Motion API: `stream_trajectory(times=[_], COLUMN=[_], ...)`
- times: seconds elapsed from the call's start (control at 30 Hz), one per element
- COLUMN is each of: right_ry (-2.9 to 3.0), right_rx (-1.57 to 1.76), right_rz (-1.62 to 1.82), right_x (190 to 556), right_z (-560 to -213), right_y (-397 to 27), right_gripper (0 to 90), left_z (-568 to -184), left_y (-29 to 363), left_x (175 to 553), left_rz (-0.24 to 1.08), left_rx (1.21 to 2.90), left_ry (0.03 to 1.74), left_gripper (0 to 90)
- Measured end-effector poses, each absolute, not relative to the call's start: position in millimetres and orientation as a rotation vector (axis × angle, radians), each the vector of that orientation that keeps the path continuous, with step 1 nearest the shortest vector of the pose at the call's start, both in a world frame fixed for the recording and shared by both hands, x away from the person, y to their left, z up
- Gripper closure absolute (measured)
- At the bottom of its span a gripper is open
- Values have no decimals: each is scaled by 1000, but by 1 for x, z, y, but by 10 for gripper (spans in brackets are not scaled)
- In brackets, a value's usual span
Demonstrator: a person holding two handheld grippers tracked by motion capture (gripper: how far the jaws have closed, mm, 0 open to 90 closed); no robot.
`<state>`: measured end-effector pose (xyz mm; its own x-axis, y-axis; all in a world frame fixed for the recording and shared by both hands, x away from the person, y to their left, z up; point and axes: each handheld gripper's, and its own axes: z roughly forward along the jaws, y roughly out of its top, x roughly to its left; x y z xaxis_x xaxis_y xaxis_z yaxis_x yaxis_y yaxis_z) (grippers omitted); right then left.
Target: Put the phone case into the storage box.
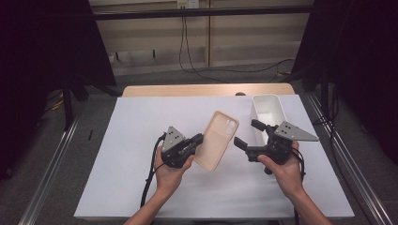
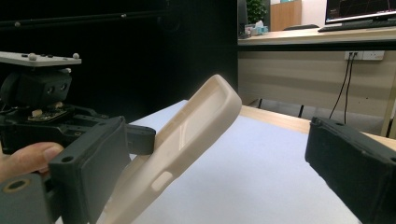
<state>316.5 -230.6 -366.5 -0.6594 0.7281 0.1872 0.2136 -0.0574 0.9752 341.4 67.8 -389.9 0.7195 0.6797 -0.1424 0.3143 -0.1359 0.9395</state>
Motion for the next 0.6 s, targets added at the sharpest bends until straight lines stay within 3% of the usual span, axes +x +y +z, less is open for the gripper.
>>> stream_trajectory(times=[0.6], right_ry=[1822], right_rx=[1096], right_rz=[1777], right_x=[316], right_z=[-382], right_y=[-226], right_gripper=[105], left_z=[-390], left_y=[64], left_x=[339], left_rz=[386], left_rx=[1731], left_ry=[776], left_gripper=[876])
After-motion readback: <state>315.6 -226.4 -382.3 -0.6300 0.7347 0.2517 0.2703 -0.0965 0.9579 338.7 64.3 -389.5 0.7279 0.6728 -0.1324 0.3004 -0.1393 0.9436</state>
